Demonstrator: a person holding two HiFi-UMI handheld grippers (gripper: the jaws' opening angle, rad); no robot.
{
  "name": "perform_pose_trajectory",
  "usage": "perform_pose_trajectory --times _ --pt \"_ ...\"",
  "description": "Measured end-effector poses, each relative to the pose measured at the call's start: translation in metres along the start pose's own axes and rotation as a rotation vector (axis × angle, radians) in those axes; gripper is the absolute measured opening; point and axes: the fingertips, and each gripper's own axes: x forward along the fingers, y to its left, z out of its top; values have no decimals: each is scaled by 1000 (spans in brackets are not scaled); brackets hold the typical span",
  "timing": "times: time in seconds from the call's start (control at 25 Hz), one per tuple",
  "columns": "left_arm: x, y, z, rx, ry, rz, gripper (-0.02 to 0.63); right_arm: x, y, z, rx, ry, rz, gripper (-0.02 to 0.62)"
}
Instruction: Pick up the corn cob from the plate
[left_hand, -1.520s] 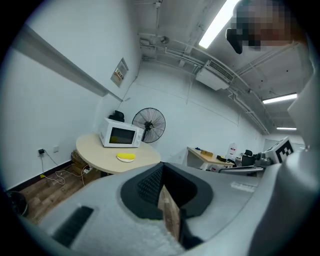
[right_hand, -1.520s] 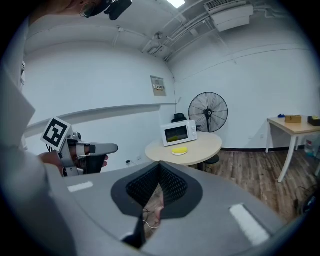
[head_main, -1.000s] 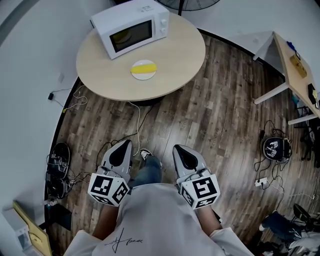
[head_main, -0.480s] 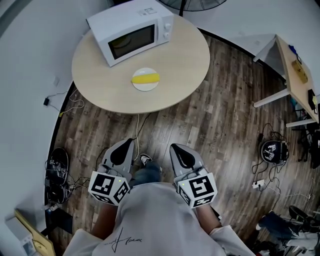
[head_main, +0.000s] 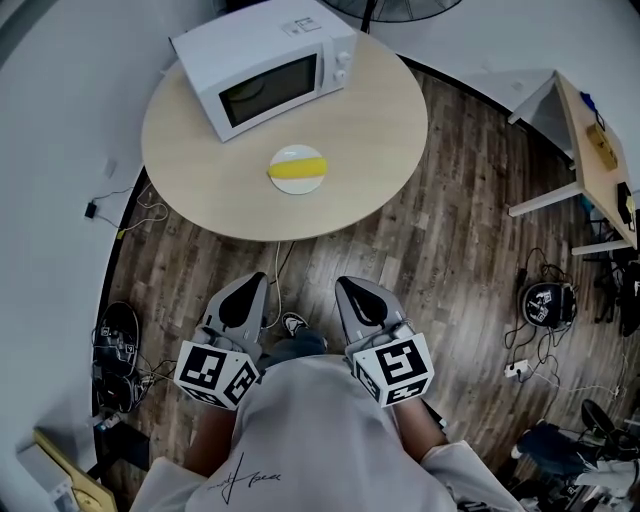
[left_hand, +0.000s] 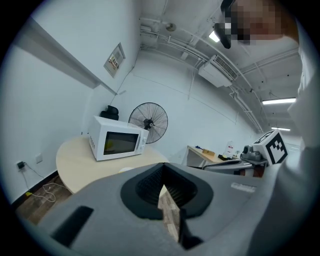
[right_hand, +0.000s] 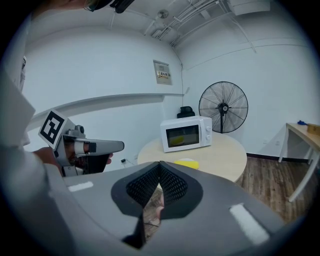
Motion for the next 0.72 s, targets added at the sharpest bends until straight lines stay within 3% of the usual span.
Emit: perform_pose_trajectory --times 0.2,0.72 --pt "8 8 8 -35 -28 -12 -9 14 -2 9 -9 -4 7 9" --pt "29 24 24 -95 -72 58 -8 42 -37 43 2 -32 81 10"
